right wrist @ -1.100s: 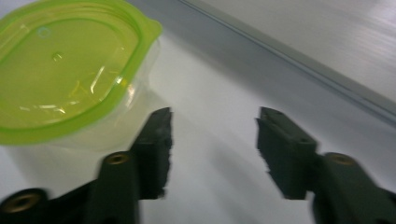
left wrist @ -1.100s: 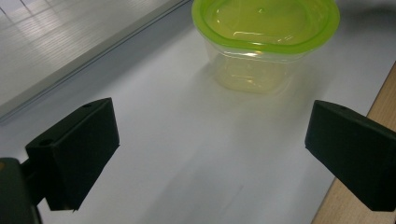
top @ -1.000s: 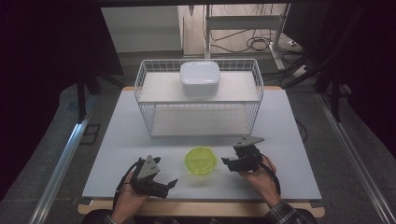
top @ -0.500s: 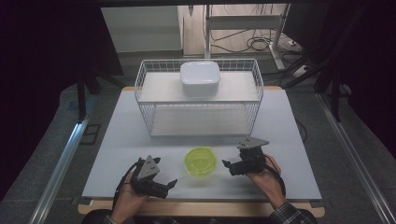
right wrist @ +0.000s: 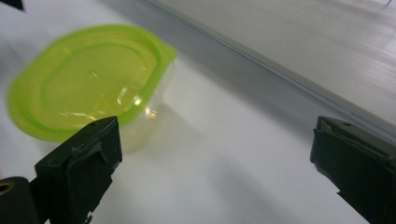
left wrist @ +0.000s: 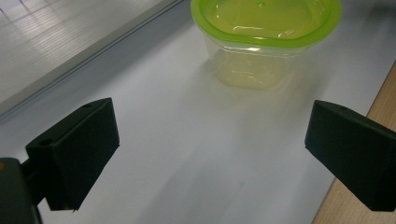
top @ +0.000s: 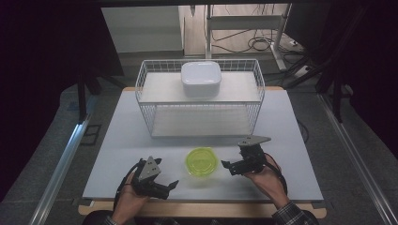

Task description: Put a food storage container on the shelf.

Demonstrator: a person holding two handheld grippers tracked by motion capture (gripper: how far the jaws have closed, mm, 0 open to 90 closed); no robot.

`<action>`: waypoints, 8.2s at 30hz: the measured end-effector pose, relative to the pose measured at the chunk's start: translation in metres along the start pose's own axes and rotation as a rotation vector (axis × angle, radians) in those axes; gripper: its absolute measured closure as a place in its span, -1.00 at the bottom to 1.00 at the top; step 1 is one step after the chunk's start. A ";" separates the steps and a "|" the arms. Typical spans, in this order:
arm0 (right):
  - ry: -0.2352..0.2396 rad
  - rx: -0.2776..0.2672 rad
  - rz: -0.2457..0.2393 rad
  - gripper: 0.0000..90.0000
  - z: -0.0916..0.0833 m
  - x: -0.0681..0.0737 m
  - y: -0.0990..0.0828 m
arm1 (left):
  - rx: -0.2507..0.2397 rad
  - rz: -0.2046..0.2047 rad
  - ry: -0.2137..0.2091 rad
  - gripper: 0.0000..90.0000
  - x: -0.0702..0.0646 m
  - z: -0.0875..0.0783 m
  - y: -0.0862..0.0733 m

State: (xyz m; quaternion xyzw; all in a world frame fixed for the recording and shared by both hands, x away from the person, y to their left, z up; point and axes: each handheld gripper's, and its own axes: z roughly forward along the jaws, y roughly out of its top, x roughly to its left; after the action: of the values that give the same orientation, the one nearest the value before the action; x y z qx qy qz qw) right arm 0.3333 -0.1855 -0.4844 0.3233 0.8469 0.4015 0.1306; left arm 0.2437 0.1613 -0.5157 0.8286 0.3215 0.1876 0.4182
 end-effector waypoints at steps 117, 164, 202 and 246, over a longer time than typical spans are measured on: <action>0.398 -0.240 0.446 0.83 -0.065 -0.039 0.140 | -0.002 0.021 0.005 -0.94 -0.001 0.000 0.001; 0.211 -0.375 0.580 0.83 -0.045 -0.076 0.259 | -0.001 0.017 -0.017 -0.94 -0.001 0.001 0.001; 0.102 -0.365 0.507 0.20 -0.036 -0.077 0.261 | 0.003 0.032 -0.021 -0.94 -0.003 0.002 0.001; 0.100 -0.324 0.168 -0.59 -0.061 -0.031 0.176 | 0.000 0.028 -0.018 -0.95 -0.004 0.003 0.001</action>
State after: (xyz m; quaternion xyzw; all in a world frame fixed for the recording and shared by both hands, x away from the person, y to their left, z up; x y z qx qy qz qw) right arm 0.4056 -0.1596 -0.3118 0.3475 0.7465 0.5576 0.1048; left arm 0.2430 0.1561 -0.5166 0.8347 0.3060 0.1861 0.4183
